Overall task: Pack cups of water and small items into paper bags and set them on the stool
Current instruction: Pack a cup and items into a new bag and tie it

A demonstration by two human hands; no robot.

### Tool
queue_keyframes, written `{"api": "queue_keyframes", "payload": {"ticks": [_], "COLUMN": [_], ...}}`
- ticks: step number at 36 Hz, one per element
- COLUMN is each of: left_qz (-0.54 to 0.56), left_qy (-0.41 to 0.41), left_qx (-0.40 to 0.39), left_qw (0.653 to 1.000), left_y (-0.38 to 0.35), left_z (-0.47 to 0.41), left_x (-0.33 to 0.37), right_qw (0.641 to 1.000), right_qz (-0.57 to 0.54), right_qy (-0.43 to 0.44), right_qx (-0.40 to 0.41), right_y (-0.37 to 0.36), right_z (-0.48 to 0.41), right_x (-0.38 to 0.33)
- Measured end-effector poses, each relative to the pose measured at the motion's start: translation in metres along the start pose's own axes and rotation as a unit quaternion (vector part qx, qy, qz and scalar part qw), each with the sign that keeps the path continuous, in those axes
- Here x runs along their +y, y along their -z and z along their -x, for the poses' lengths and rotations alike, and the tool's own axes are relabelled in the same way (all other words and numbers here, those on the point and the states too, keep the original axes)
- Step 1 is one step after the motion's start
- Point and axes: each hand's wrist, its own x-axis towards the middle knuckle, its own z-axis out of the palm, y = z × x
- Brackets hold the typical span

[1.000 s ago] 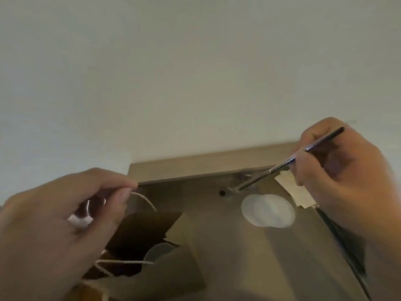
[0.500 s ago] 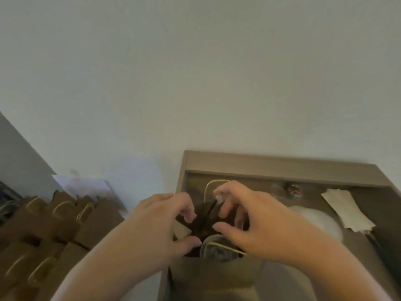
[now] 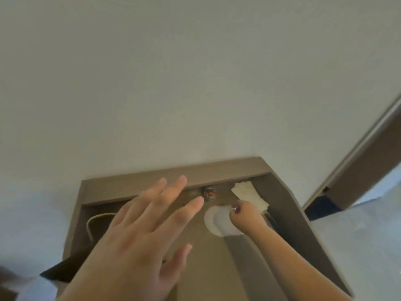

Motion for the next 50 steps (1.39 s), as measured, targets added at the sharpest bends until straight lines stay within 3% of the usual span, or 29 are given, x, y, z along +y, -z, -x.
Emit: {"api": "queue_keyframes", "payload": {"ticks": [3,9,16,20,39,46,50], "left_qz": [-0.047,-0.083,-0.113,-0.104,-0.083,-0.032,-0.009], "left_qy": [-0.011,-0.011,0.002,0.024,0.082,0.105,0.124], "left_qx": [-0.042,-0.002,-0.093,-0.108,-0.112,-0.123,-0.076], "left_qw": [0.998,0.996,0.989,0.988,0.987,0.986,0.989], "left_y": [-0.01,-0.027,-0.076,-0.084,-0.081,-0.057,-0.026], "left_z": [-0.011,-0.047,-0.071,-0.077,-0.085,-0.075,-0.063], "left_x": [0.006,0.032,0.048,0.05,0.064,0.063,0.067], "right_qw": [0.999,0.997,0.992,0.988,0.996,0.99,0.973], "right_qz": [0.027,0.065,0.12,0.133,-0.015,-0.104,-0.204], "right_qy": [-0.007,-0.005,0.003,0.035,0.003,0.032,0.059], "right_qx": [0.028,0.048,0.03,0.071,0.086,0.088,0.089], "right_y": [0.008,0.011,-0.009,-0.016,0.014,0.041,0.058], "right_z": [-0.041,-0.105,-0.142,-0.146,-0.135,-0.049,0.026], "right_x": [0.04,0.076,0.099,0.106,0.102,0.084,0.052]}}
